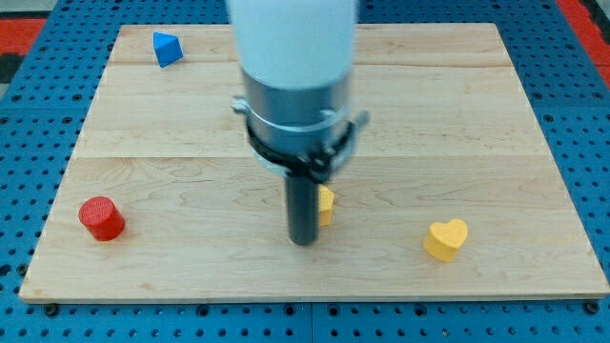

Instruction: Place the yellow heart bottom to the yellow hexagon

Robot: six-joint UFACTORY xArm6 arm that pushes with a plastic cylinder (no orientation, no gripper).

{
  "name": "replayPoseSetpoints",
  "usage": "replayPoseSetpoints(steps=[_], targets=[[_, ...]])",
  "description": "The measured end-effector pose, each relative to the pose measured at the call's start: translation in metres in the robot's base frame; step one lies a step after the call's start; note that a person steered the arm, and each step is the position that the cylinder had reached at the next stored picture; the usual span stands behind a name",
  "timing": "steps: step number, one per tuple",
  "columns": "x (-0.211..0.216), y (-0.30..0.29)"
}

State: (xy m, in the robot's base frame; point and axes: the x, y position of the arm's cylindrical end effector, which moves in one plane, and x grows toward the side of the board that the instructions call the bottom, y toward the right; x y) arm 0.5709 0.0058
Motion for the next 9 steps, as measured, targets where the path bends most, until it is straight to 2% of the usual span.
replayPoseSetpoints(steps=[1, 2, 3, 4, 5, 6, 8, 9], targets=[[-0.014, 0.006], [-0.06, 0.005], [-0.081, 0.023], [-0.085, 0.046], [-0.088, -0.001], [-0.088, -0.014], [-0.094, 0.205], [-0.034, 0.237]])
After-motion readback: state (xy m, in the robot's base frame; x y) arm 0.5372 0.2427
